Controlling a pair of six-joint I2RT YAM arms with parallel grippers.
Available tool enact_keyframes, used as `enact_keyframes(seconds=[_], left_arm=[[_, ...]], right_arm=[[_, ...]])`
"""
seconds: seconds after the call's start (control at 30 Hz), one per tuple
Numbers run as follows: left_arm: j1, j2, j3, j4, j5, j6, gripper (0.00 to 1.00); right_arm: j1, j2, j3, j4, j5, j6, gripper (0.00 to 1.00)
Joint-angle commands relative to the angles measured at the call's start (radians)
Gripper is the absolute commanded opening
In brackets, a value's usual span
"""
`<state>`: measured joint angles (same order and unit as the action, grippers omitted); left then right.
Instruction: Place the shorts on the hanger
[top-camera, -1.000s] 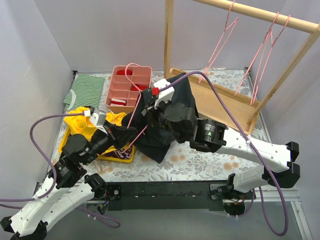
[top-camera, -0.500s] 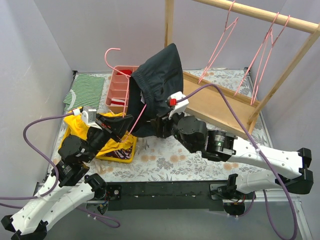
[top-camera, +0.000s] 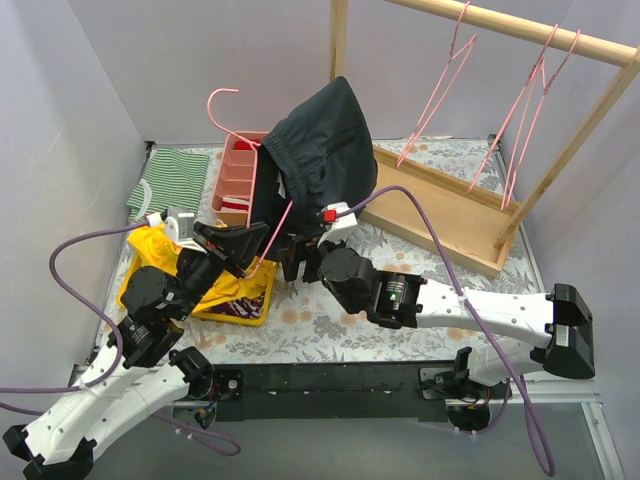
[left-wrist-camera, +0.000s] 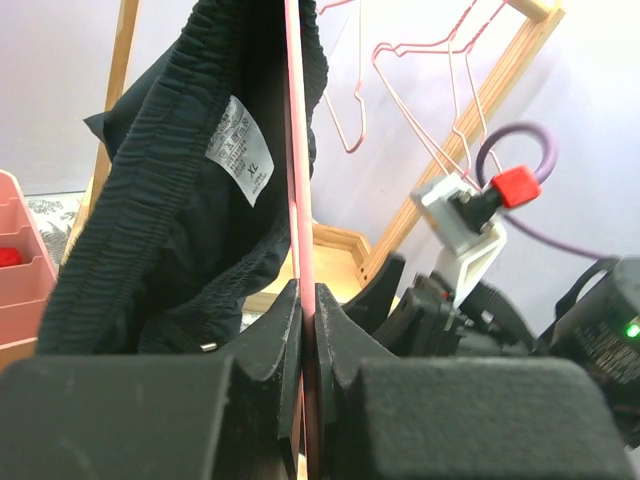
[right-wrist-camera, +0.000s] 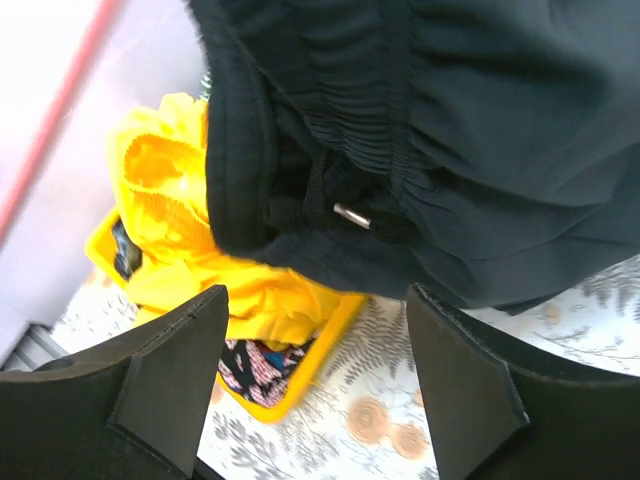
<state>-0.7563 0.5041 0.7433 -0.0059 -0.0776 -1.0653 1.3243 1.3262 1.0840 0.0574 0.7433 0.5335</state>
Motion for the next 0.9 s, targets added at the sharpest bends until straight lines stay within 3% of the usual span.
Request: enact_keyframes(seconds=[0.0,0.33,0.5,0.67,0.87], left_arm=[[0.0,0.004,0.051,0.118,-0.033,0.013,0.0],[0.0,0.025,0.068,0.135,-0.051,0.013,0.0],[0.0,0.025,0.064,0.142,-0.045,0.013,0.0],[0.002,0.025,0.065,0.141,-0.045,0.016,0.0],[0.0,0.022,0.056,0.161,-0.057,0.015,0.0]], right_arm=[[0.0,0.013,-0.042,0.208,0.062,0.132,0.8],[-0.022,0.125,0.039,0.139,0.096,0.364,0.79],[-0.042,0.223,0.174,-0.051,0.136,0.503,0.79],[-0.043,0.241,0.168,0.013,0.148,0.484,0.8],[-0.048,0.289,0.195,-0.024,0.142,0.5,0.74]])
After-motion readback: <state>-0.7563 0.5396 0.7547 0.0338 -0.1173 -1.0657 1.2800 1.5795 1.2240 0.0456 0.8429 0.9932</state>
